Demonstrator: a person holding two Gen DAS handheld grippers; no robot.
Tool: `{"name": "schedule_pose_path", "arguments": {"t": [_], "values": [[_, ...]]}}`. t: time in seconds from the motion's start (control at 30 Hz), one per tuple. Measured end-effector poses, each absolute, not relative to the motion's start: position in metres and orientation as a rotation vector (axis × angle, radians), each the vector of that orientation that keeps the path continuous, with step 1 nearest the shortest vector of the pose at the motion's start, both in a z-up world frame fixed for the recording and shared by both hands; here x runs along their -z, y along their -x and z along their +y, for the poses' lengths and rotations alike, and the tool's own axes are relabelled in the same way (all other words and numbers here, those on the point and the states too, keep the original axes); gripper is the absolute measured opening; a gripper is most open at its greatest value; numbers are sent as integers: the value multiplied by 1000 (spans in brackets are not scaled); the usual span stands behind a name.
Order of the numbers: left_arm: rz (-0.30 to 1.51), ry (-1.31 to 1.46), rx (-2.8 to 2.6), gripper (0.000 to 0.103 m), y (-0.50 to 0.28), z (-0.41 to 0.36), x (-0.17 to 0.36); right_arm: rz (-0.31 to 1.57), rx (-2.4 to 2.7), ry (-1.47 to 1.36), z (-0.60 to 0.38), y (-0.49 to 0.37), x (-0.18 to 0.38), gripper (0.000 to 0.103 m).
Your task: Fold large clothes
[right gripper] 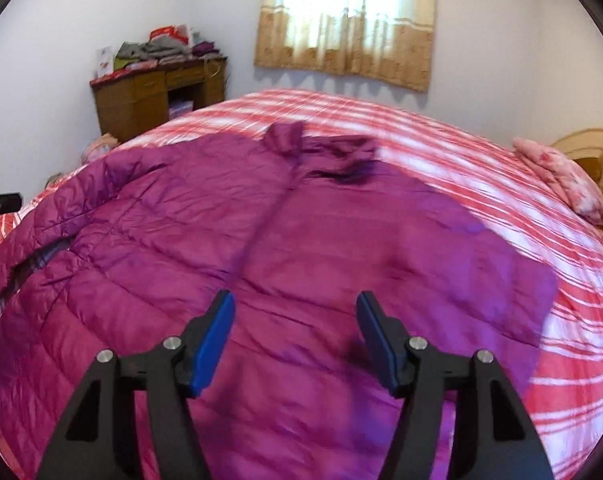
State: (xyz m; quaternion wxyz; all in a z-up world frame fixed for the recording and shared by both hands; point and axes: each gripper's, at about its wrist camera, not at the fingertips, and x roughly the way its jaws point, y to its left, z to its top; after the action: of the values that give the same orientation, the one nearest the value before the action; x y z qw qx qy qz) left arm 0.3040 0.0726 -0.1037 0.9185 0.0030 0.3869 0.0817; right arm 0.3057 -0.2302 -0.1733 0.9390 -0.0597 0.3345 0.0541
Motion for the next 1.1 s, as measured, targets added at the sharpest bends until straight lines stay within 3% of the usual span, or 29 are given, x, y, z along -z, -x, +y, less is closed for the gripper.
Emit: {"name": "schedule_pose_path", "arguments": {"t": [0.3,0.63,0.67,0.73,0.77,0.83,1.1], "values": [[861,-47,132,102,-346,-97,107,654,149,30,-348,-263,170,77],[904,-126,311,99,-377,-244,143,709,288,-29,-432,-245,199,78],[901,-150,316,92,-380,-255,150,713,286,-40,-434,-245,201,78],[920,-154,363,25,-381,-264,158,724,284,-47,-437,-246,203,78],[950,-144,385,18,-384,-266,162,731,280,-45,-437,-247,205,78],[923,-120,400,10,-382,-263,157,742,275,-51,-438,-248,208,80],[716,-100,277,8,-353,-171,87,763,286,-85,-446,-248,217,83]]}}
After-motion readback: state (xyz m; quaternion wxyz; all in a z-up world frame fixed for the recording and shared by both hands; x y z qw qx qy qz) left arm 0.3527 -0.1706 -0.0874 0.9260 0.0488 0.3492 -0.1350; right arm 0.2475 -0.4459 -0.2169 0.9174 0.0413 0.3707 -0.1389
